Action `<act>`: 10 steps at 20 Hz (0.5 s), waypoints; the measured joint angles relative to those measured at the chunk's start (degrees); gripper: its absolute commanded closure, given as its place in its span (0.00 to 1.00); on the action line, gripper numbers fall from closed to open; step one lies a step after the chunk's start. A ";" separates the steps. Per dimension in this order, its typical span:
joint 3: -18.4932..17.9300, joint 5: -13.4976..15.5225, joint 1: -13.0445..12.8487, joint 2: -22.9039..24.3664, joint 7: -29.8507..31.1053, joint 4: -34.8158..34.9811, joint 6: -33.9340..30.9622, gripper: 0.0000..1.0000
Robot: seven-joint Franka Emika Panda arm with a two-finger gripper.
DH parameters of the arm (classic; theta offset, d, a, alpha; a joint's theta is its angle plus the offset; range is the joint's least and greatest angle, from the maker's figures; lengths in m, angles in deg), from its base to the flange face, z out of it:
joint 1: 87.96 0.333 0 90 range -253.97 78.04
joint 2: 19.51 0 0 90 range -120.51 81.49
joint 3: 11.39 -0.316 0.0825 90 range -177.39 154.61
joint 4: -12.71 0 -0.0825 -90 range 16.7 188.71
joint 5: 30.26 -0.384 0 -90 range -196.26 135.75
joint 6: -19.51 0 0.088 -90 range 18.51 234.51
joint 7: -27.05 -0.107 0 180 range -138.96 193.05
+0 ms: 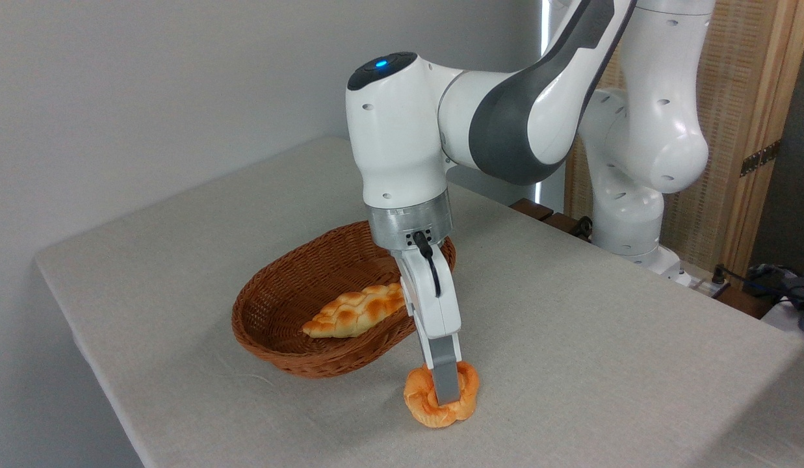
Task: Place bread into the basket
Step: 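Close the gripper on the bread roll, then lift the held roll and carry it over the basket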
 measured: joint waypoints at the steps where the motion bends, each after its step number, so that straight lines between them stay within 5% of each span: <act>1: 0.00 0.00 0.00 0.00 -0.12 -0.02 0.00 0.76; 10: -0.23 0.00 0.09 0.19 -0.17 -3.08 0.04 0.75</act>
